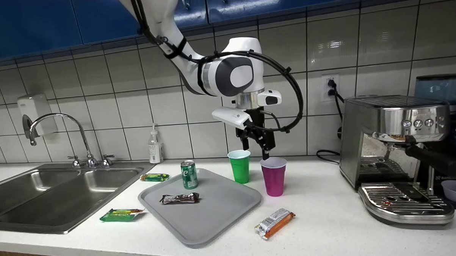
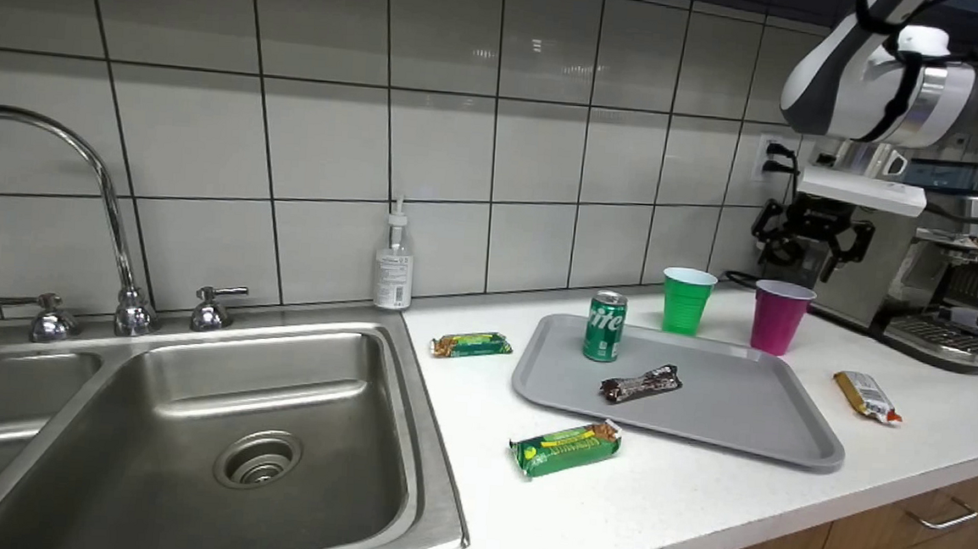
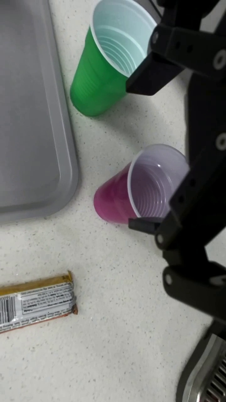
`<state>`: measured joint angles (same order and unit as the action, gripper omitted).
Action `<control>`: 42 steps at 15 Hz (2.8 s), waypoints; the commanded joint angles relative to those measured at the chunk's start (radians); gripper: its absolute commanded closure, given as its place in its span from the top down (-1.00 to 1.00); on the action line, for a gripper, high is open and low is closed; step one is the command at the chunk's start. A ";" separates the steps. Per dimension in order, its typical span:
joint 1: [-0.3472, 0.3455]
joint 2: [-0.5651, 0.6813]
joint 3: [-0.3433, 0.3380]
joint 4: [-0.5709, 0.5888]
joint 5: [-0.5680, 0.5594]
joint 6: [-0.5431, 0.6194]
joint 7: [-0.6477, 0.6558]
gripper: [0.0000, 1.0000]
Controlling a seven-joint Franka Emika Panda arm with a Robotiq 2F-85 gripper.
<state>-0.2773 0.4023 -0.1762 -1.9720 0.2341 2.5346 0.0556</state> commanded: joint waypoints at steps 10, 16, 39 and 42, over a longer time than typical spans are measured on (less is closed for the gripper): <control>0.094 -0.087 0.038 -0.136 -0.037 -0.012 -0.011 1.00; 0.122 -0.089 0.054 -0.169 -0.061 -0.017 -0.022 1.00; 0.242 -0.076 0.042 -0.277 -0.082 0.031 0.280 1.00; 0.274 -0.068 0.041 -0.282 -0.078 0.022 0.355 1.00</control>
<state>-0.0350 0.3572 -0.1285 -2.2252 0.1734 2.5494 0.3182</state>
